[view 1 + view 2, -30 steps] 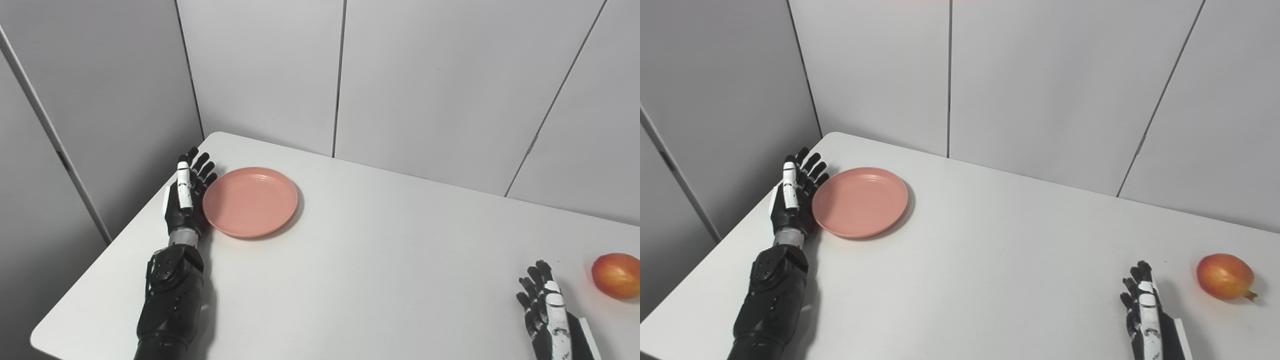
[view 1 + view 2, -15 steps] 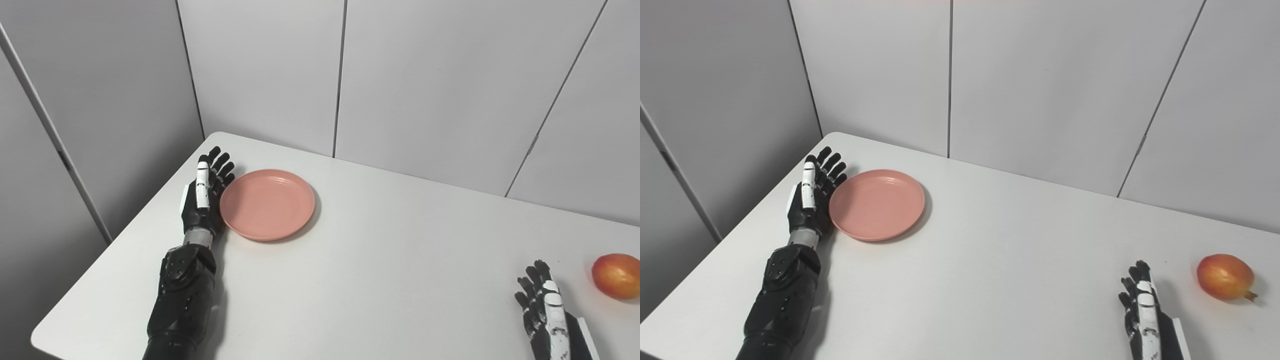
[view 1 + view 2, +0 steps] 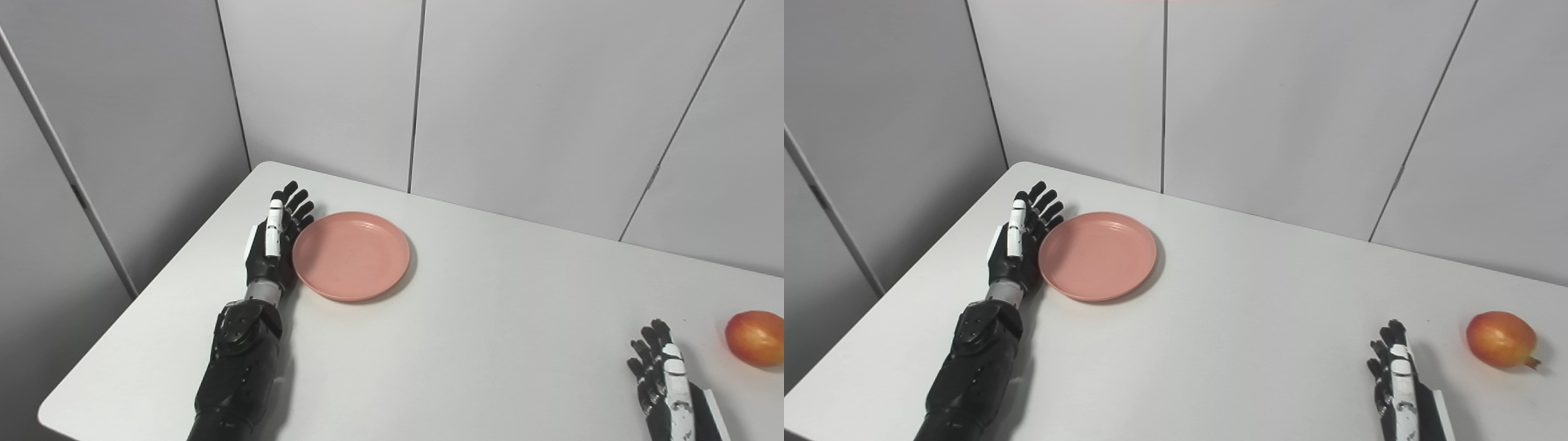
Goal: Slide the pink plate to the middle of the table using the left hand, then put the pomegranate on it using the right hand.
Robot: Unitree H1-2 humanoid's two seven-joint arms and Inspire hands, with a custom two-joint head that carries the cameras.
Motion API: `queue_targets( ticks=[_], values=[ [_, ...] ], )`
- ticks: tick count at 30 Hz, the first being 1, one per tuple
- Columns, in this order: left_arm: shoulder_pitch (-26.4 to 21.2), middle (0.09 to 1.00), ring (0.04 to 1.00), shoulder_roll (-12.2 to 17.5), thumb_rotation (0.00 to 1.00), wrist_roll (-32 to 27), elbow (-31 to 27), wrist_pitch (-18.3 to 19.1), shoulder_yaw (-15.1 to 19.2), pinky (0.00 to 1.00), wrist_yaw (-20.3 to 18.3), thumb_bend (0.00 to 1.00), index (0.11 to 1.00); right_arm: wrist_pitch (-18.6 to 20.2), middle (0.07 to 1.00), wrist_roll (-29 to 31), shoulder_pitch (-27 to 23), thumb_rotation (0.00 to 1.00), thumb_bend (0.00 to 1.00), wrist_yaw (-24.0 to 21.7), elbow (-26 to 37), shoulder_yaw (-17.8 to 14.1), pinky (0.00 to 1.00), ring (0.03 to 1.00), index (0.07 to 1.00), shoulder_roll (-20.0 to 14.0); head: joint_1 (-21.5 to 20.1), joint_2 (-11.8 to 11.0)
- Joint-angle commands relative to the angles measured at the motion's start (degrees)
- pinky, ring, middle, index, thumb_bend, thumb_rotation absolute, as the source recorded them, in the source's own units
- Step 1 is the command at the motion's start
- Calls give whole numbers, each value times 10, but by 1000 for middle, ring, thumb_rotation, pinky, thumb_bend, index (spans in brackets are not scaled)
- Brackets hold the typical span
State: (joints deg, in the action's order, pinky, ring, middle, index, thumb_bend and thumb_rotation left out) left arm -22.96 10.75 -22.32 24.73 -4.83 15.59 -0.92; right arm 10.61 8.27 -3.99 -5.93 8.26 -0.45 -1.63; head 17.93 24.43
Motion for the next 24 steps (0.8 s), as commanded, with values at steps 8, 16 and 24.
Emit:
queue_targets(
  ticks=[8, 16, 24],
  values=[
    [4, 882, 876, -30, 1000, 11, -33, 67, -22, 886, 9, 403, 871, -21, 1000, 12, -12, 1000, 225, -5, 7, 0, 1000, 1000, 997, 3, -7, 5],
    [5, 904, 898, -42, 1000, 19, -53, 87, -38, 908, -8, 380, 890, -22, 1000, 8, -11, 1000, 235, -3, 8, 5, 1000, 1000, 1000, 4, -18, 11],
    [4, 894, 884, -52, 1000, 40, -73, 109, -63, 891, 3, 370, 882, -21, 1000, 1, -11, 1000, 241, -1, 10, 10, 1000, 1000, 1000, 4, -29, 18]
  ],
)
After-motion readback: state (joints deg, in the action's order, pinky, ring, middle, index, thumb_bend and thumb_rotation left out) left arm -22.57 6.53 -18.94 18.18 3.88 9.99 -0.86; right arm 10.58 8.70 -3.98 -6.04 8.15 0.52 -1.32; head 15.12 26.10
